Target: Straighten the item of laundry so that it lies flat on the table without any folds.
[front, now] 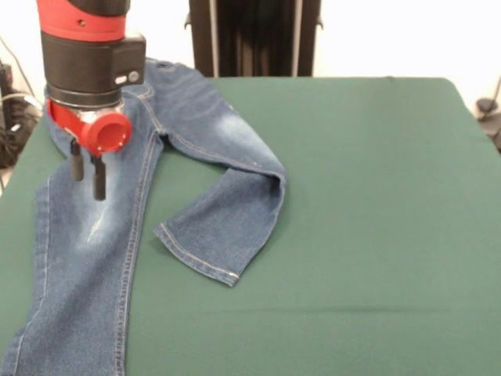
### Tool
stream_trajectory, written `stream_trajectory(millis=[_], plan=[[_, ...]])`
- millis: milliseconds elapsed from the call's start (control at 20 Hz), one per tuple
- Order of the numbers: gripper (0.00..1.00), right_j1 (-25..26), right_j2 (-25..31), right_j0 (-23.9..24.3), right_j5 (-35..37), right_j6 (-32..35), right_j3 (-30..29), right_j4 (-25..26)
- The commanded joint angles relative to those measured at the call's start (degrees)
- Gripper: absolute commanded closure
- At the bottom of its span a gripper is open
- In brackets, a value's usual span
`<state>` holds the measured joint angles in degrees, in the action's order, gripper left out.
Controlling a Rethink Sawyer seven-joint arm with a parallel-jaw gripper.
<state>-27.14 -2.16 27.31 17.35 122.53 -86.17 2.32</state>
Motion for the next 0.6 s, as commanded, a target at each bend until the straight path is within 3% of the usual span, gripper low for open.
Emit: stream_trajectory(millis=[50, 250, 450, 600], plan=[[0.0, 1.67, 2.55, -3.82, -2.01, 11.21, -7.69, -2.73], [0.0, 0.57, 2.88, -4.22, -0.35, 10.8, -7.86, -3.41], [0.0, 1.36, -1.85, -8.43, -1.79, 12.73, -6.26, -2.94], [0.0, 1.65, -0.04, -7.82, -3.11, 12.85, -7.18, -4.16]])
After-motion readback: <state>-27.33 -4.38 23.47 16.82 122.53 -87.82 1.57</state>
